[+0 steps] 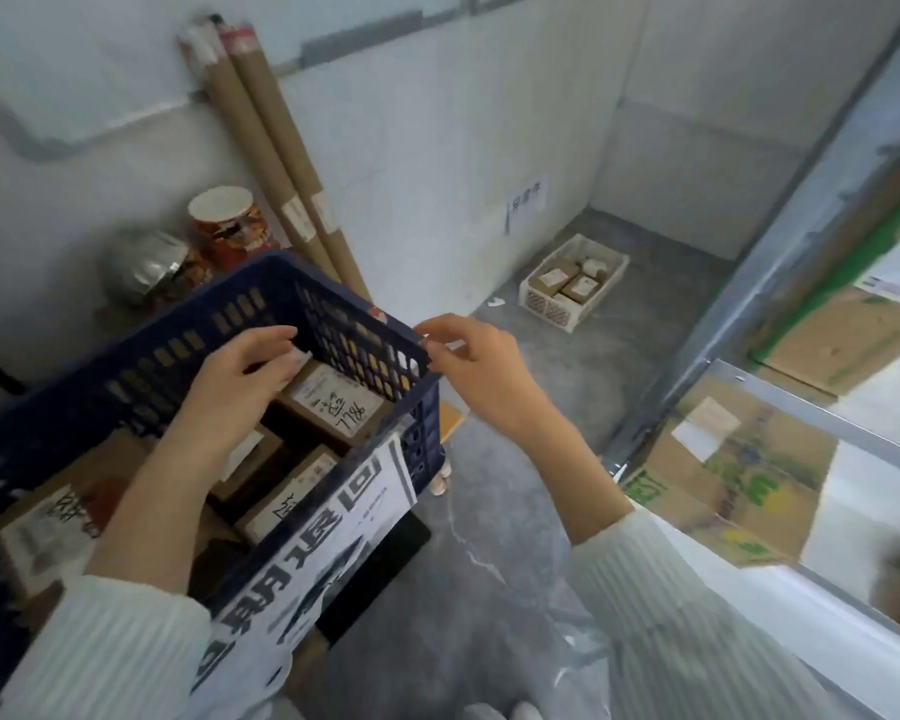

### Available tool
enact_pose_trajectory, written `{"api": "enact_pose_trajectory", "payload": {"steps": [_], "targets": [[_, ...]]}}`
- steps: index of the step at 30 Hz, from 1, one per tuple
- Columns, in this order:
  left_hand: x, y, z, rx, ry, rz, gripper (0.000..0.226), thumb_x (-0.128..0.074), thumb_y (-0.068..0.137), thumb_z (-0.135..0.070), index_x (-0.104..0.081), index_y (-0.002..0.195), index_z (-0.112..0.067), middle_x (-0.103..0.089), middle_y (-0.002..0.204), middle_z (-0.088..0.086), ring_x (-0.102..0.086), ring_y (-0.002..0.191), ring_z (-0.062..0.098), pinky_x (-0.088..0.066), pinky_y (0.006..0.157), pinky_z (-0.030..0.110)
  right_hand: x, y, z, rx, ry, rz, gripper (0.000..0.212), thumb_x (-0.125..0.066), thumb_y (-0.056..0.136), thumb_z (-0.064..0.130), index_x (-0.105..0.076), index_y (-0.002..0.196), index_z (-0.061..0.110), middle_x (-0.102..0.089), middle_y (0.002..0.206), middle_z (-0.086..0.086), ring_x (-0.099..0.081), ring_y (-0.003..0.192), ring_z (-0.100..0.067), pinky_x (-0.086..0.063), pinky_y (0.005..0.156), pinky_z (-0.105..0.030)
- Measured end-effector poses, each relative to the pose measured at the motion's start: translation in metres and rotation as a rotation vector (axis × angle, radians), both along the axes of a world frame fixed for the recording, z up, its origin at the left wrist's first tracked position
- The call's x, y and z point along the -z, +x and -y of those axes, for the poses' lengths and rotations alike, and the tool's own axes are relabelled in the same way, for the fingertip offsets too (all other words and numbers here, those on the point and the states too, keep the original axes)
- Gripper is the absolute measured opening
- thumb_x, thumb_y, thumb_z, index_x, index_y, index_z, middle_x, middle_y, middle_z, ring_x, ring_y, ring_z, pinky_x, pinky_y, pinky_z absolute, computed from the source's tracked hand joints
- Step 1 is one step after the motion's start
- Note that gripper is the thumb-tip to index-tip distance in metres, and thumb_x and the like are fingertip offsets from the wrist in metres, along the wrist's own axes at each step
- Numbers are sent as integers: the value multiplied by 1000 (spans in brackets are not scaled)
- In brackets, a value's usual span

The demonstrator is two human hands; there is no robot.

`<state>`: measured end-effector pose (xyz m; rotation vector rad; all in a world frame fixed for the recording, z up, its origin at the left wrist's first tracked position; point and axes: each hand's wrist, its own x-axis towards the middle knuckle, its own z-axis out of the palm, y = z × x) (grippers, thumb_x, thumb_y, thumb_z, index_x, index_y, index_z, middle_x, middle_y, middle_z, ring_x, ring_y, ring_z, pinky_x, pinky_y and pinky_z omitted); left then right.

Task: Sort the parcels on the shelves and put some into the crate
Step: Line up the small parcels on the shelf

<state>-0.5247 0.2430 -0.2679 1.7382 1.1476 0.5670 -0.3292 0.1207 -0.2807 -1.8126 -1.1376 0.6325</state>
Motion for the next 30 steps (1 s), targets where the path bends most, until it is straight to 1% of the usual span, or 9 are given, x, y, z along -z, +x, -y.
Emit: {"api": "enact_pose_trajectory", "payload": {"steps": [3, 6, 10, 16, 20, 23, 26, 28, 30], "targets": [[-20, 44, 38, 48, 30, 108, 29, -54, 96, -16, -60, 116, -36, -60, 121, -12, -56, 115, 11, -44, 102, 36, -3, 22, 53, 184, 82, -25, 23, -50, 97, 13, -67, 111, 18, -67, 99, 4, -68, 80, -15, -49, 64, -16], [-27, 93, 86, 183, 36, 167, 29, -54, 95, -14, -61, 110, -39, -61, 120, -10, -57, 115, 13, -44, 102, 37, 1, 48, 117, 352, 110, -45, 23, -50, 96, 13, -68, 111, 16, -68, 101, 0, -67, 84, -16, -51, 75, -23], [-22, 153, 165, 310, 21, 194, 29, -55, 94, -9, -64, 113, -29, -61, 121, -7, -56, 115, 10, -46, 98, 31, 12, 78, 216, 517, 95, -82, 21, -52, 97, 16, -68, 110, 17, -68, 100, 2, -67, 89, -16, -52, 80, -28], [-1, 211, 299, 432, -47, 206, 25, -54, 95, -14, -63, 113, -29, -62, 120, -8, -59, 111, 12, -46, 92, 26, 28, 101, 379, 705, 14, -131, 23, -51, 95, 12, -69, 110, 15, -63, 94, 3, -60, 84, -14, -49, 74, -27], [15, 243, 393, 487, -127, 190, 22, -53, 96, -18, -64, 107, -33, -63, 120, -4, -60, 109, 17, -47, 94, 33, 37, 112, 480, 825, -23, -154, 24, -50, 97, 12, -68, 112, 12, -63, 109, 2, -64, 96, -22, -53, 84, -29], [28, 267, 458, 568, -168, 159, 21, -53, 96, -20, -63, 112, -30, -61, 120, -4, -59, 110, 14, -46, 91, 28, 48, 122, 544, 891, -58, -175, 25, -48, 97, 14, -66, 114, 16, -63, 120, 3, -65, 99, -19, -53, 87, -31], [39, 292, 514, 614, -192, 142, 26, -50, 97, -12, -63, 117, -22, -61, 119, -5, -56, 113, 12, -44, 87, 21, 58, 134, 598, 967, -54, -173, 25, -48, 97, 10, -68, 109, 18, -65, 109, 8, -66, 95, -16, -50, 75, -18], [49, 310, 543, 644, -207, 125, 26, -51, 96, -11, -63, 116, -22, -62, 116, -8, -57, 113, 12, -46, 94, 27, 63, 145, 627, 1016, -54, -184, 24, -48, 96, 9, -68, 107, 19, -62, 96, 14, -67, 90, -16, -43, 64, -12], [60, 328, 563, 663, -209, 87, 25, -53, 95, -14, -63, 113, -28, -62, 112, -15, -57, 110, 10, -47, 97, 34, 70, 160, 651, 1052, -72, -199, 24, -48, 97, 11, -68, 107, 19, -61, 92, 16, -66, 89, -14, -42, 61, -12]]}}
